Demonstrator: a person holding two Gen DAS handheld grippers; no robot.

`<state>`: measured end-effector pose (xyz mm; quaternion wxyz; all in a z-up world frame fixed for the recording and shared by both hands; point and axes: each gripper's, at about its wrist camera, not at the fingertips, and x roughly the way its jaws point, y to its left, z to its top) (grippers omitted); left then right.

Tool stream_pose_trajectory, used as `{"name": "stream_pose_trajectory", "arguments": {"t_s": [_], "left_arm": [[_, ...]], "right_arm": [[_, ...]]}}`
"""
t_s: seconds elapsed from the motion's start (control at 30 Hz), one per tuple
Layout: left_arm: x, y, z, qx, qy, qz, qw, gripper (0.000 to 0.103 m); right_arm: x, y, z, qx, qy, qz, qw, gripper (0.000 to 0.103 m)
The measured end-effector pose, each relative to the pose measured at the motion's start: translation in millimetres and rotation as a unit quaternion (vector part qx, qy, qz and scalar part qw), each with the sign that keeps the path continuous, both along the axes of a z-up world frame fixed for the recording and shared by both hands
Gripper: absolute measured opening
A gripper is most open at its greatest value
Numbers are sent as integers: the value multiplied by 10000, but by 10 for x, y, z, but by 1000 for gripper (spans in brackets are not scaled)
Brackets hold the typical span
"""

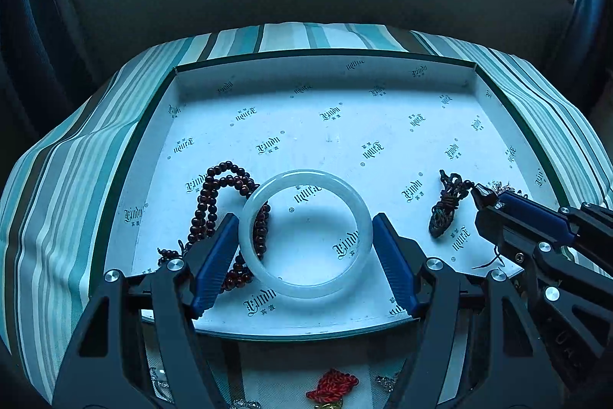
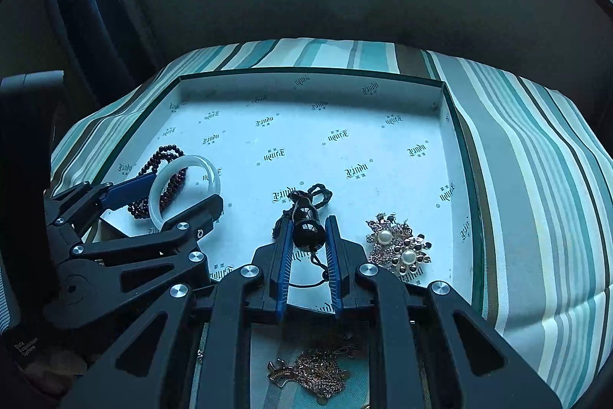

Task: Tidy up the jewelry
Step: 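Carry the bangle and pendant into the tray and open both tools, then withdraw both open tools from the tray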

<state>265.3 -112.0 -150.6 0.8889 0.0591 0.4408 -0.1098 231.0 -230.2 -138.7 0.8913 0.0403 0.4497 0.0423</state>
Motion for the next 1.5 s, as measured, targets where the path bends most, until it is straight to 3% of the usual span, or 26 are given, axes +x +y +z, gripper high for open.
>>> {"name": "stream_pose_trajectory", "arguments": {"t_s": [0.2,0.67,0.73,0.77,0.87,1.2,1.5], "left_arm": [[8,-46,-33,152,-169,-91,9997,71],[0,-35,22,1,-250,-168,9995,71],[-4,-25,28,-15,-240,-167,9996,73],[-11,-19,34,-30,-236,-160,9996,75],[-26,20,57,-77,-255,-96,9996,78],[-195,115,274,-108,-421,-54,9990,78],[-544,295,402,26,-455,-15,9990,78]], "right_arm": [[32,8,-104,19,108,-5,9999,18],[27,-67,-104,102,149,-98,9998,20],[21,-74,-91,107,145,-106,9998,30],[10,-84,-74,88,121,-144,9998,41],[-5,-115,-32,114,70,-181,9997,47],[-159,-133,235,5,-132,-170,9998,47],[-583,-131,384,-189,-108,-103,9997,47]]}}
